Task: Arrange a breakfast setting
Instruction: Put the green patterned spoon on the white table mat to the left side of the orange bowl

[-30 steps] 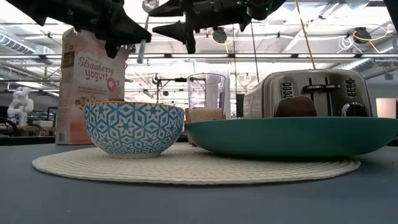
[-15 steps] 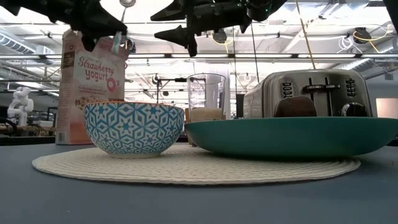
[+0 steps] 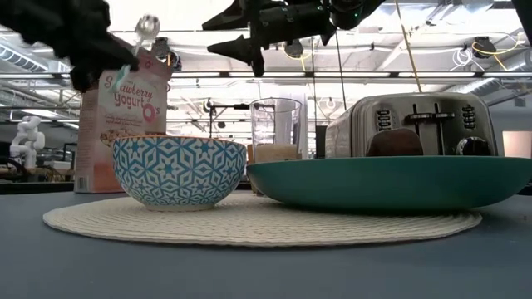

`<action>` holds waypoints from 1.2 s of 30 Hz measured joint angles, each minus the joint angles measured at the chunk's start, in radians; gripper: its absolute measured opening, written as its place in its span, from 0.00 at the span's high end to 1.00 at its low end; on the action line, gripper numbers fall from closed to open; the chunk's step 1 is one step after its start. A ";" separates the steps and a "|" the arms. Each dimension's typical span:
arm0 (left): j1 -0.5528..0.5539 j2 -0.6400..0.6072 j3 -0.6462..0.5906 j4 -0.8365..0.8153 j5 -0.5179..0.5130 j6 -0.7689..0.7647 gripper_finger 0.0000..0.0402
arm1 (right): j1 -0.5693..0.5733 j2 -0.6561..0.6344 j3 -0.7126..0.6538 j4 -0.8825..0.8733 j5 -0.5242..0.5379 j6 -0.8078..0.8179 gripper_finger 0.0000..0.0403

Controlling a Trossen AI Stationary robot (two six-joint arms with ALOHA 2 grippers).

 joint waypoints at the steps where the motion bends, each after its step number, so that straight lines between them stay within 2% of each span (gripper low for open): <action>1: -0.025 0.000 -0.023 0.008 -0.022 -0.053 0.92 | 0.000 0.000 0.000 0.000 0.000 0.000 0.48; 8: -0.200 0.002 -0.162 0.213 -0.112 -0.292 0.92 | 0.000 0.000 0.000 0.000 0.000 0.000 0.48; 14: -0.340 0.050 -0.177 0.235 -0.231 -0.447 0.92 | 0.000 0.000 0.000 0.000 0.000 0.000 0.48; 17: -0.415 0.130 -0.177 0.246 -0.308 -0.540 0.92 | 0.000 0.000 0.000 0.000 0.000 0.000 0.48; 22: -0.534 0.315 -0.177 0.385 -0.411 -0.662 0.92 | 0.000 0.000 0.000 0.001 0.000 0.000 0.48; 29: -0.607 0.574 -0.177 0.538 -0.419 -0.861 0.92 | 0.000 0.000 0.000 0.008 0.002 -0.001 0.48; 36: -0.608 0.725 -0.177 0.628 -0.384 -1.024 0.92 | 0.000 0.000 0.000 0.013 0.004 -0.001 0.48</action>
